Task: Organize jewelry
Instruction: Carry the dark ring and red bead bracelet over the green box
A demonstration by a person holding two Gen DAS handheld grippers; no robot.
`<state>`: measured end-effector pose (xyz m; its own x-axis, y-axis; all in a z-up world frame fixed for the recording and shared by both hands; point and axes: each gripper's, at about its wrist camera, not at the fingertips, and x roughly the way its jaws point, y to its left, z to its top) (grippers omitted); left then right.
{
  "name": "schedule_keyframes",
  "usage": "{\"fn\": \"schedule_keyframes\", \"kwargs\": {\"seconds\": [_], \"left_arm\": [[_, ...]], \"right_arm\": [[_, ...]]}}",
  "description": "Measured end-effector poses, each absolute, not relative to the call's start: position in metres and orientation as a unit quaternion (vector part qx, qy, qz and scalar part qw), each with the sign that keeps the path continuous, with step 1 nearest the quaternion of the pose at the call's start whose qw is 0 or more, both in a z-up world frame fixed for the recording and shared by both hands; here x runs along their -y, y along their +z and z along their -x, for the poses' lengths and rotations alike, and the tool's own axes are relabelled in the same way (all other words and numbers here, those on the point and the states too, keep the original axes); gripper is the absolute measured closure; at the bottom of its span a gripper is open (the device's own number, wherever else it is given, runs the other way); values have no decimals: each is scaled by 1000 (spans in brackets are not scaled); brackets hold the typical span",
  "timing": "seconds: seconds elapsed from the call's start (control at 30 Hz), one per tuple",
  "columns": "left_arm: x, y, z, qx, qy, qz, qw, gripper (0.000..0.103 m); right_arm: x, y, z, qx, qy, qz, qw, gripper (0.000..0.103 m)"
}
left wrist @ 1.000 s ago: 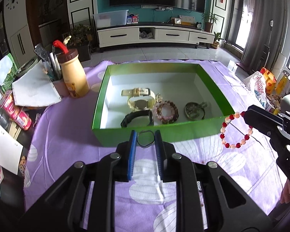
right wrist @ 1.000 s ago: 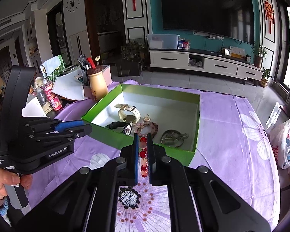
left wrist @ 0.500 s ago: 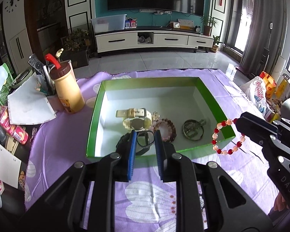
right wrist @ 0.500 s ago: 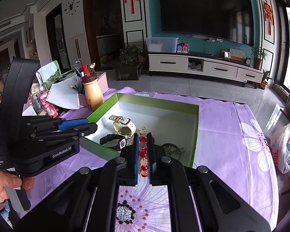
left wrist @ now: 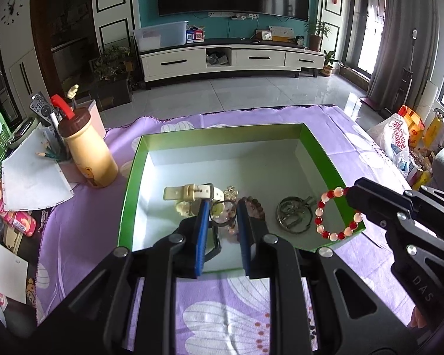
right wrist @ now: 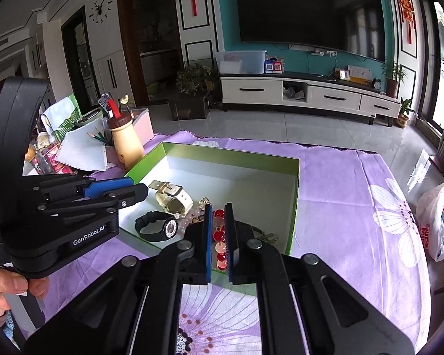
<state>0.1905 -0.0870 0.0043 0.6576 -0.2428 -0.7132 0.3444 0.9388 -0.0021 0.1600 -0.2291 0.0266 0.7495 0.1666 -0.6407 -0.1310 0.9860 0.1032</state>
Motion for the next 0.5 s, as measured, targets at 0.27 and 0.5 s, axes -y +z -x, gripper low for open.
{"fn": "schedule_keyframes", "kwargs": {"seconds": [0.27, 0.5], "left_arm": [[97, -12, -216, -397, -157, -69, 902, 84], [101, -27, -236, -415, -153, -71, 894, 84]], "right_arm": [[238, 12, -185, -362, 78, -39, 928, 96], [240, 1, -204, -376, 73, -44, 922, 96]]}}
